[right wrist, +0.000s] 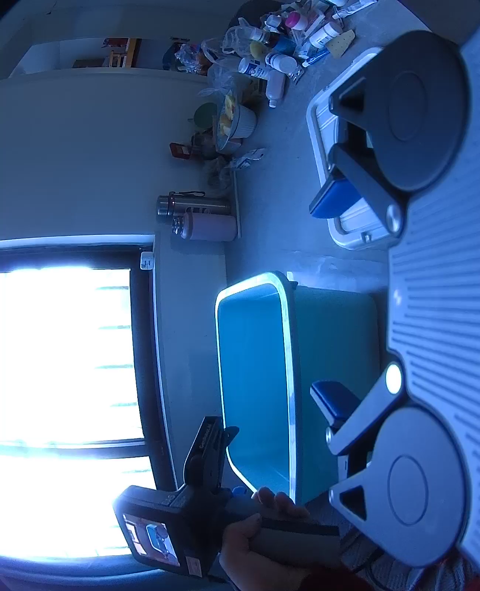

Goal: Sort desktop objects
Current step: 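Lower the red canister into the tub and open the left tool, then withdraw both tools from the tub toward the white lid, then move both tools over the white lid toward its rim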

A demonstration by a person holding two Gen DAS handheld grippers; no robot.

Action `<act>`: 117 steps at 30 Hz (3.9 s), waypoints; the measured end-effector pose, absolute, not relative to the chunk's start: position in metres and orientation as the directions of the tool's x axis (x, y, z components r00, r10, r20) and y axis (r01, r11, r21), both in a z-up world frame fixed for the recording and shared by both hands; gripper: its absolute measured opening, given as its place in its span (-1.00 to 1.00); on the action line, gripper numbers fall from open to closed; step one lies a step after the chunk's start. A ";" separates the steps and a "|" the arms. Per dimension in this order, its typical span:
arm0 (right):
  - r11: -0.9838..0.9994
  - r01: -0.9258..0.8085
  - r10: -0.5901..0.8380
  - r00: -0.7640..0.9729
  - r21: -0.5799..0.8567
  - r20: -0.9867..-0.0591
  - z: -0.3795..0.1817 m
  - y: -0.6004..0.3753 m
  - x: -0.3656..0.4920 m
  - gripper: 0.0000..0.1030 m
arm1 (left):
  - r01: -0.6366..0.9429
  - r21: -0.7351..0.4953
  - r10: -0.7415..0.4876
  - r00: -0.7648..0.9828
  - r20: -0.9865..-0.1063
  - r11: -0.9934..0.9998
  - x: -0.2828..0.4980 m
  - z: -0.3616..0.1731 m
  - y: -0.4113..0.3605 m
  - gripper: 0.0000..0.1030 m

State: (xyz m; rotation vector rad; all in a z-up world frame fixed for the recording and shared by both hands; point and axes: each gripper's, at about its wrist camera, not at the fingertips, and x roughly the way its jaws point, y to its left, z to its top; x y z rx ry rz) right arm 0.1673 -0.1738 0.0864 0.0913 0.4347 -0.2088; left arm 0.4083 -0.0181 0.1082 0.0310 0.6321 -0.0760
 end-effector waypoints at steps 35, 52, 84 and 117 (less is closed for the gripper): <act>0.998 0.058 -0.056 0.853 -0.014 -0.518 0.037 -0.251 0.079 0.87 | -0.008 0.062 0.043 0.807 -0.589 0.998 0.150 0.029 -0.063 0.78; 0.996 0.081 -0.078 0.806 -0.022 -0.587 0.012 -0.291 0.012 0.87 | 0.049 0.034 -0.013 0.734 -0.679 0.998 0.059 -0.014 -0.096 0.78; 0.988 0.155 -0.123 0.768 -0.004 -0.629 -0.008 -0.364 0.039 0.87 | 0.144 0.051 -0.055 0.647 -0.760 0.988 0.107 -0.032 -0.187 0.78; 0.962 0.274 -0.214 0.720 -0.013 -0.660 -0.027 -0.457 0.100 0.87 | 0.179 0.079 -0.050 0.617 -0.785 0.981 0.194 -0.045 -0.277 0.78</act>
